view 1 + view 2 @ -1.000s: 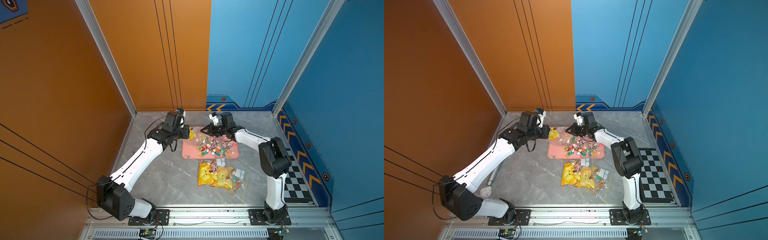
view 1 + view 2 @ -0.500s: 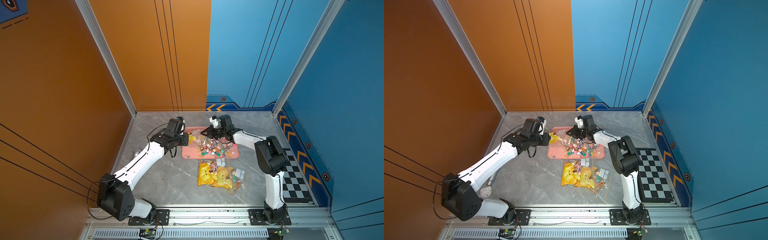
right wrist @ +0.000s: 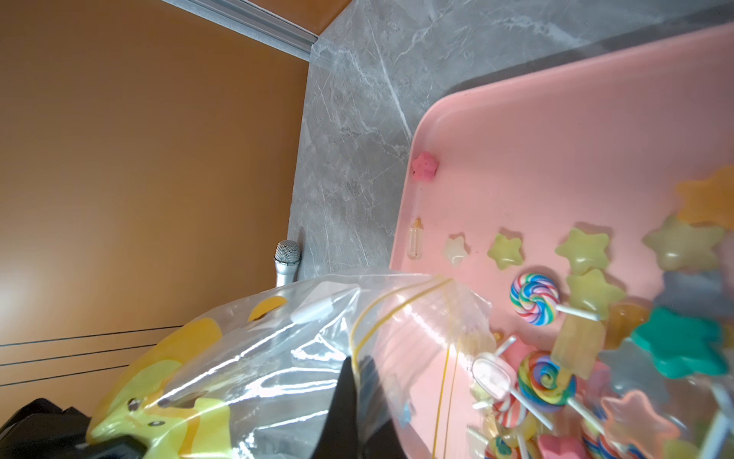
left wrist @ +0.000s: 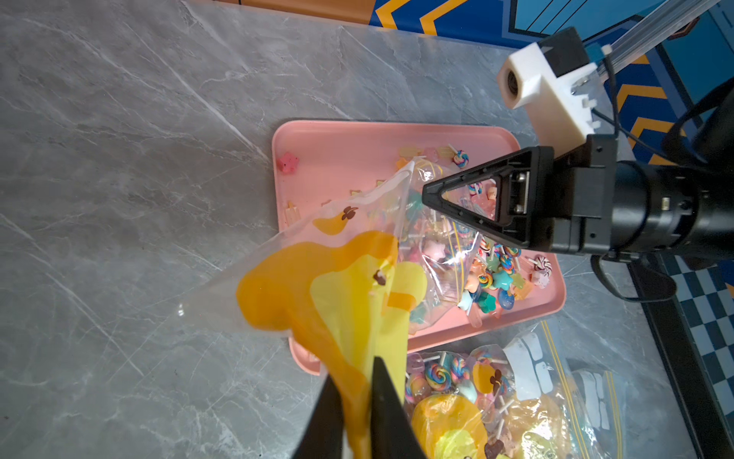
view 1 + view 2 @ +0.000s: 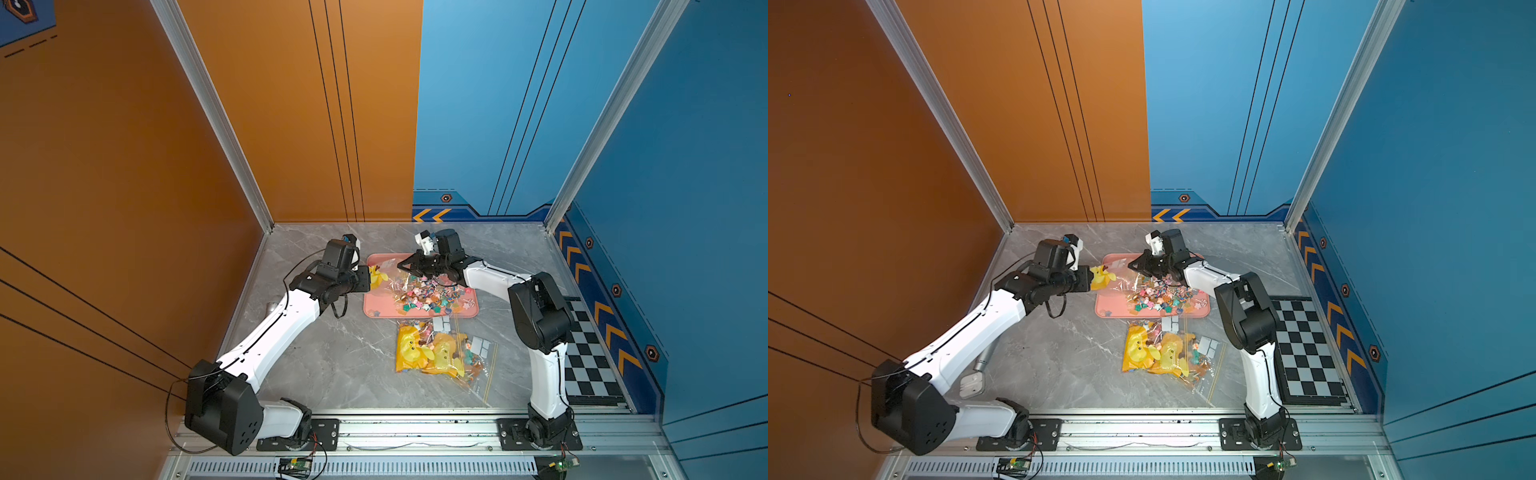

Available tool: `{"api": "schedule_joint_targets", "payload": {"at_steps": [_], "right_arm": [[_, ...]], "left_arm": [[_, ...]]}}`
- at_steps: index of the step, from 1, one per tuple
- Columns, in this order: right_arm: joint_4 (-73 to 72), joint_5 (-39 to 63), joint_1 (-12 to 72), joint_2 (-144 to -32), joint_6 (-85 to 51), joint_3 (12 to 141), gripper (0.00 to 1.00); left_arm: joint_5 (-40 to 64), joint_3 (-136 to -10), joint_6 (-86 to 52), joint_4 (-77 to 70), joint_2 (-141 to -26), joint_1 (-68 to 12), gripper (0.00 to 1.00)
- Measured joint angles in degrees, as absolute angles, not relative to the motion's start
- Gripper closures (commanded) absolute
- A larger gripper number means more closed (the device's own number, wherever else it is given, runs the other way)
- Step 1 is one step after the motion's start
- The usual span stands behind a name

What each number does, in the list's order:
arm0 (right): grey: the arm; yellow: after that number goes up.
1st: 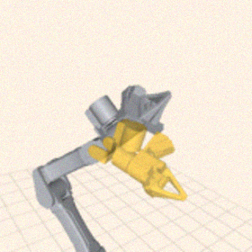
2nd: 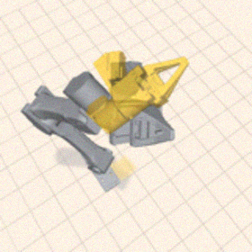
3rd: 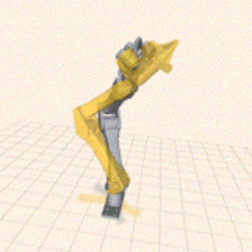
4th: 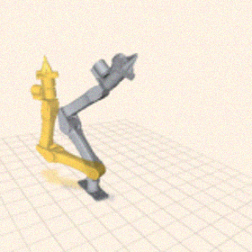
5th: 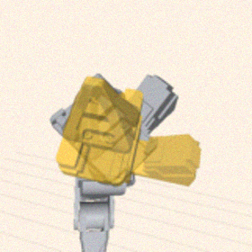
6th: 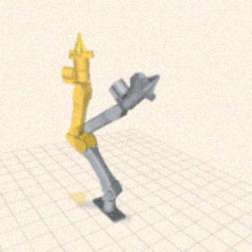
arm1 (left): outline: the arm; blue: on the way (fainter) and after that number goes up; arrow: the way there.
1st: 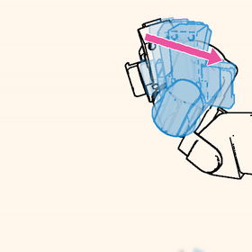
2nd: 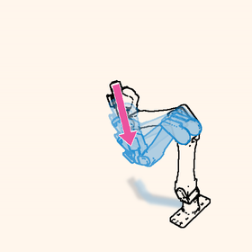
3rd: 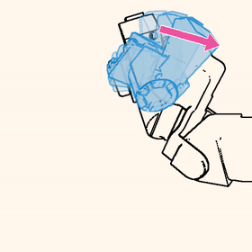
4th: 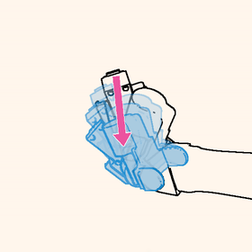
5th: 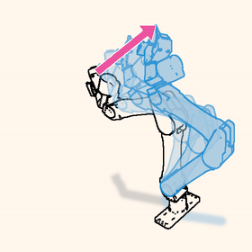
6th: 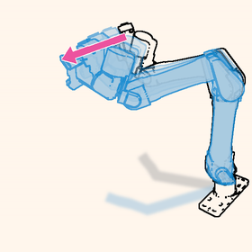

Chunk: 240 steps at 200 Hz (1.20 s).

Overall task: Pour candies out of the ziploc bag
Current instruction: 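Pour the candies out of the ziploc bag onto the tray.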

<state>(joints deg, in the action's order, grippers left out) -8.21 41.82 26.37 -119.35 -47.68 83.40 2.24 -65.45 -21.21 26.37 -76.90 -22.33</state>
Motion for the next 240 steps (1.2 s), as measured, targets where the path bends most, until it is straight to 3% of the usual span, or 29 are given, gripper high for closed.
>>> {"api": "schedule_joint_targets", "payload": {"at_steps": [240], "right_arm": [[-10.17, 41.82, 26.39, -112.90, -46.83, 78.13, 1.00]], "left_arm": [[2.81, -68.03, -20.56, 26.59, -73.93, -22.06, 1.00]]}}
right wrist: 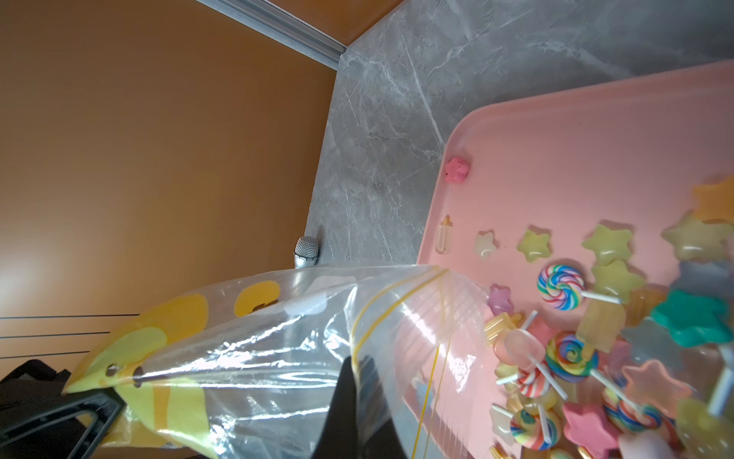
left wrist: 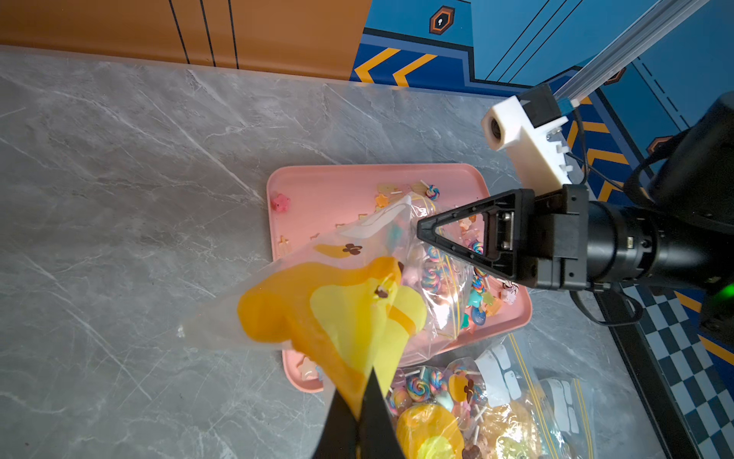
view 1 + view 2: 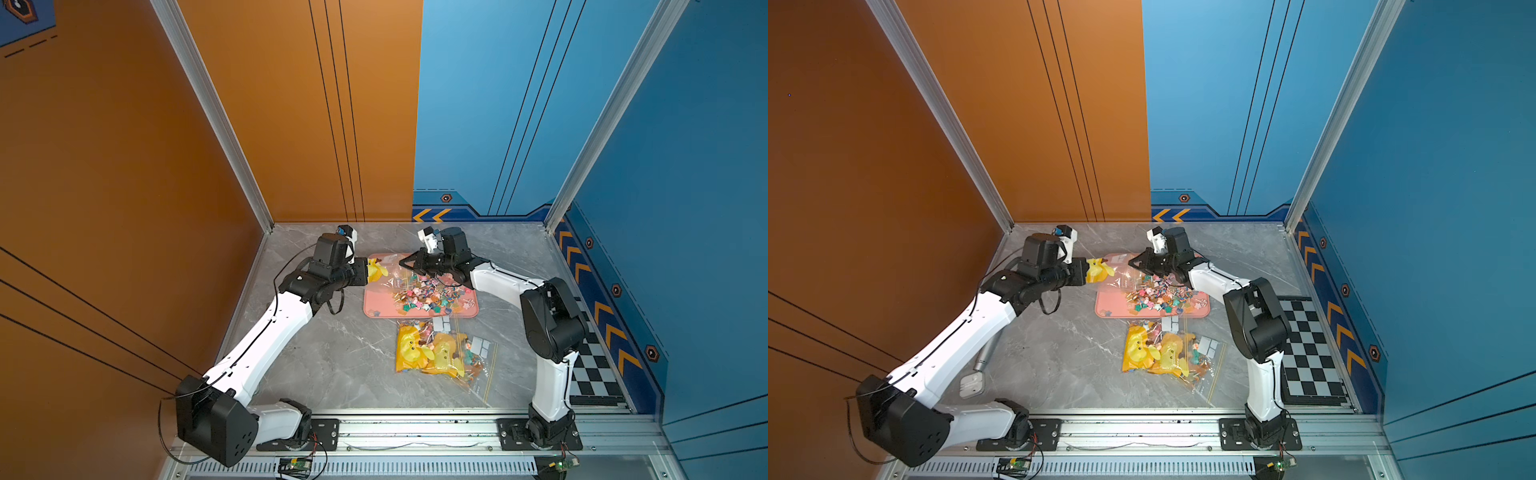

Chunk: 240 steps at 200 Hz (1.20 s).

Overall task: Pour candies out of the ziploc bag
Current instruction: 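Pour the candies out of the ziploc bag onto the tray, then place the ziploc bag at the center of the board.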

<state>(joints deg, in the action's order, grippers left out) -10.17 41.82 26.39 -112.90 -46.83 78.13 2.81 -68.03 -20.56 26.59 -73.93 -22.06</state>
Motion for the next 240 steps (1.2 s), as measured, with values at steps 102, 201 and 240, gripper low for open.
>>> {"api": "schedule_joint_targets", "payload": {"at_steps": [102, 201, 240], "right_arm": [[-9.80, 41.65, 25.45, -108.07, -44.80, 74.54, 0.57], [-6.83, 39.29, 24.10, -95.15, -42.50, 68.55, 0.30], [-2.76, 35.68, 25.06, -89.19, -39.40, 65.45, 0.18]], "left_arm": [[9.08, -62.85, -22.37, 22.90, -71.55, -16.60, 1.00], [18.13, -56.99, -26.83, 14.55, -66.63, -10.33, 1.00], [20.47, -53.95, -28.58, 11.64, -66.11, -6.48, 1.00]]}}
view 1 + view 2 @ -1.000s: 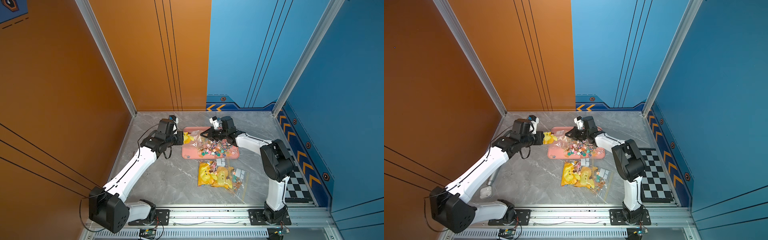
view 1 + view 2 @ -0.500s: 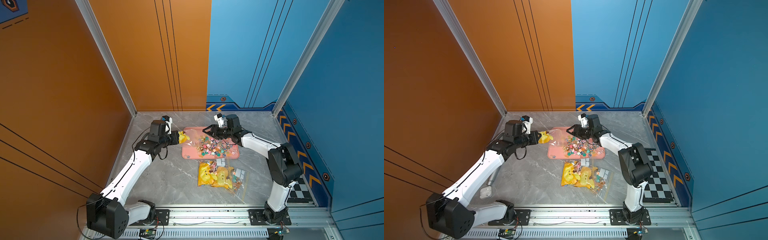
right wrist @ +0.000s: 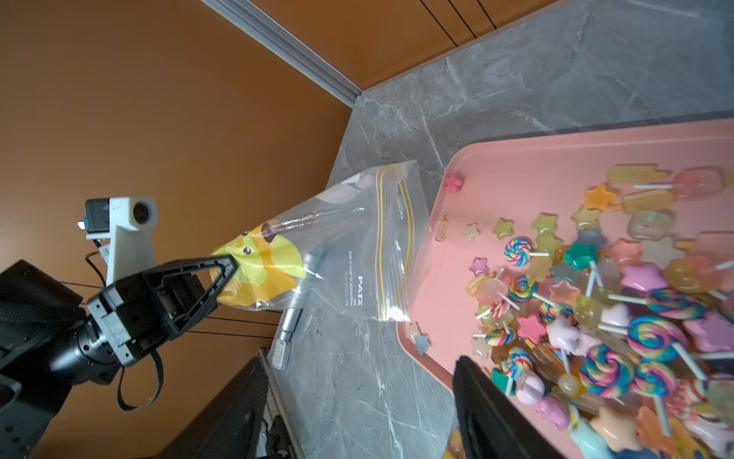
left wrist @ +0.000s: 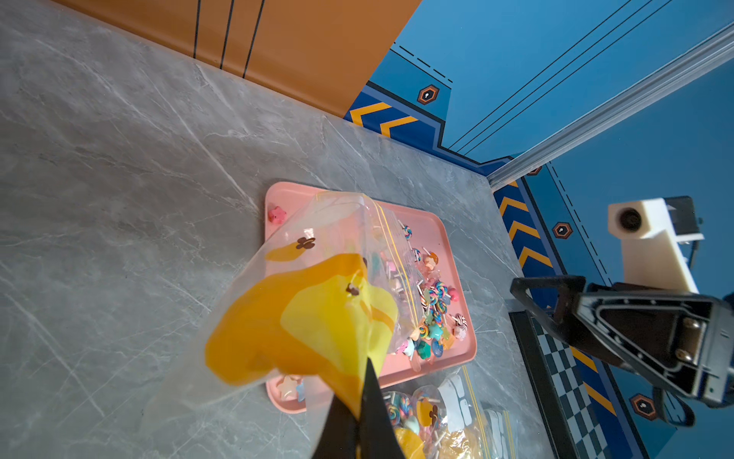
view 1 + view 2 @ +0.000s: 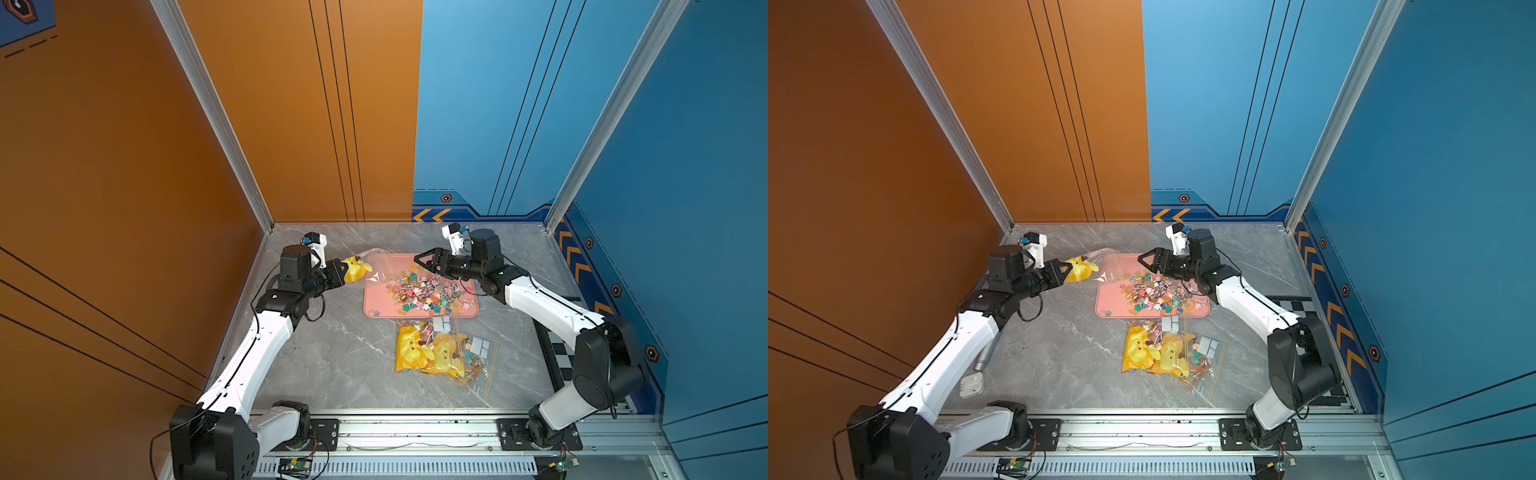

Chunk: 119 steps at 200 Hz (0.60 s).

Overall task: Pour candies out of the ziploc bag
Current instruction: Place the ziploc bag at the center of the board.

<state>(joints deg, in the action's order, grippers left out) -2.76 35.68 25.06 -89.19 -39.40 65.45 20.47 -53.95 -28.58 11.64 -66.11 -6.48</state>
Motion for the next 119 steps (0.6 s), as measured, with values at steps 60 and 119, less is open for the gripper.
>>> {"api": "schedule_joint_targets", "payload": {"at_steps": [60, 119], "right_arm": [[4.05, 25.63, 29.19, -75.35, -33.06, 61.39, 0.00], [3.01, 12.88, 29.30, -62.15, -34.81, 49.84, 0.00]], "left_arm": [[21.74, -50.46, -29.93, 8.21, -63.61, -1.65, 1.00], [21.74, -47.92, -30.98, 6.26, -61.91, 1.56, 1.00]]}}
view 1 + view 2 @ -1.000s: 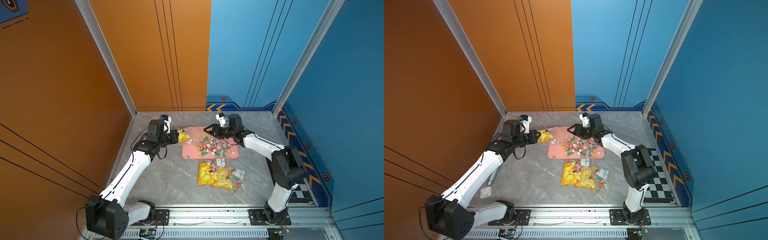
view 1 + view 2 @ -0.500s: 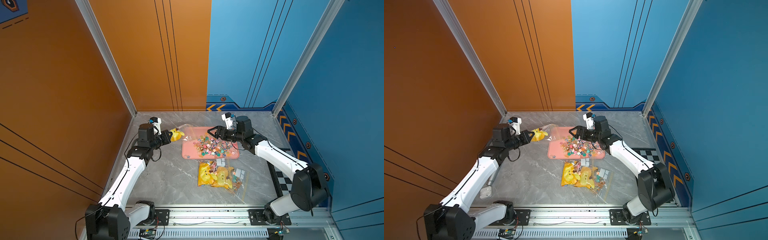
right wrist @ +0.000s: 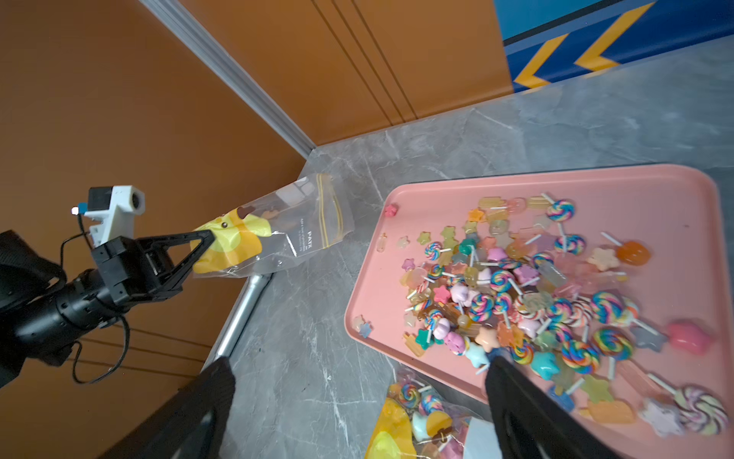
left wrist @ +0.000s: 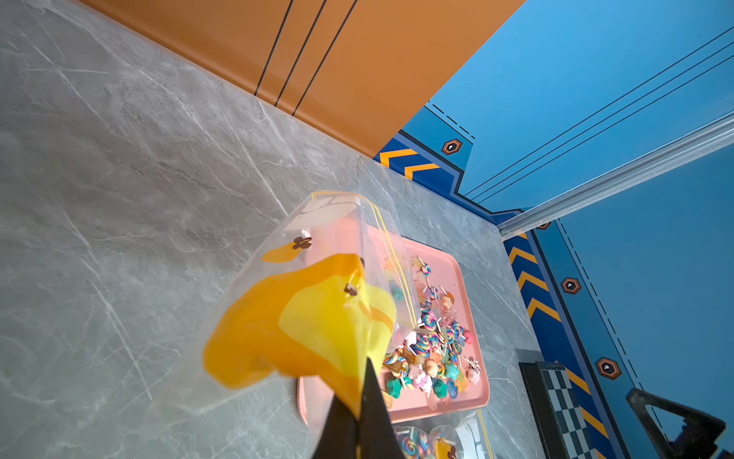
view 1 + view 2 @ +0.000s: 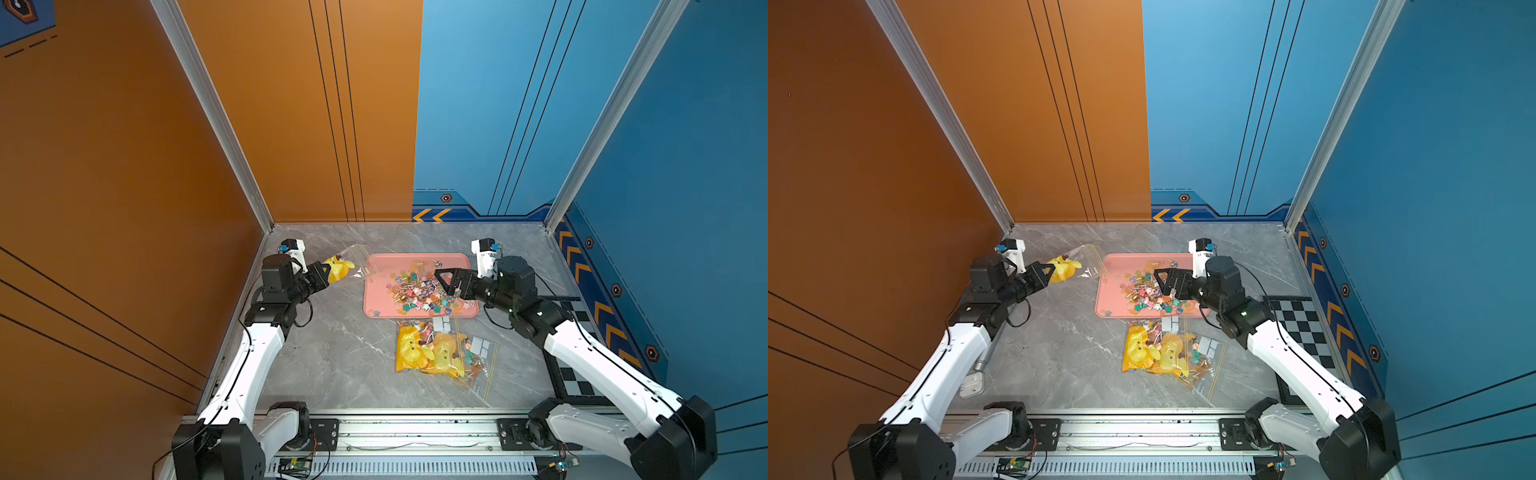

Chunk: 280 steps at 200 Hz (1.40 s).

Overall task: Pour candies out of the ziploc bag
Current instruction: Place the ziploc bag at the center of the board.

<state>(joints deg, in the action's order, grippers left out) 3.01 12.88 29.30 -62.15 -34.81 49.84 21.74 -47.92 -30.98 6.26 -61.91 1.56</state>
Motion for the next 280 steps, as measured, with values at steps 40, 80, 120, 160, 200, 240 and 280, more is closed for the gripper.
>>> {"api": "schedule_joint_targets", "payload": {"at_steps": [40, 80, 120, 160, 200, 240, 280], "right_arm": [[4.32, 10.85, 27.29, -56.18, -37.30, 47.70, 0.00], [4.47, 11.75, 27.59, -50.96, -36.29, 45.36, 0.00], [7.31, 10.35, 30.94, -48.95, -33.06, 44.56, 0.00], [11.07, 6.09, 33.52, -46.87, -30.57, 44.53, 0.00], [12.51, 3.92, 33.98, -44.60, -29.76, 44.01, 0.00], [13.61, 3.05, 34.20, -43.83, -29.74, 43.44, 0.00], [14.61, 2.68, 34.20, -42.33, -29.34, 43.07, 0.00]], "left_arm": [[21.67, -46.46, -31.18, 4.91, -61.69, 3.79, 1.00], [21.12, -44.42, -31.86, 2.81, -61.98, 6.28, 1.00], [19.62, -43.11, -33.65, 0.03, -64.31, 7.95, 1.00], [16.27, -42.96, -34.94, -2.74, -67.72, 9.56, 1.00], [13.89, -42.96, -36.69, -7.20, -72.97, 13.06, 1.00], [13.89, -43.57, -38.74, -13.21, -79.77, 15.22, 1.00], [13.89, -47.05, -39.09, -17.30, -85.95, 15.75, 1.00]]}}
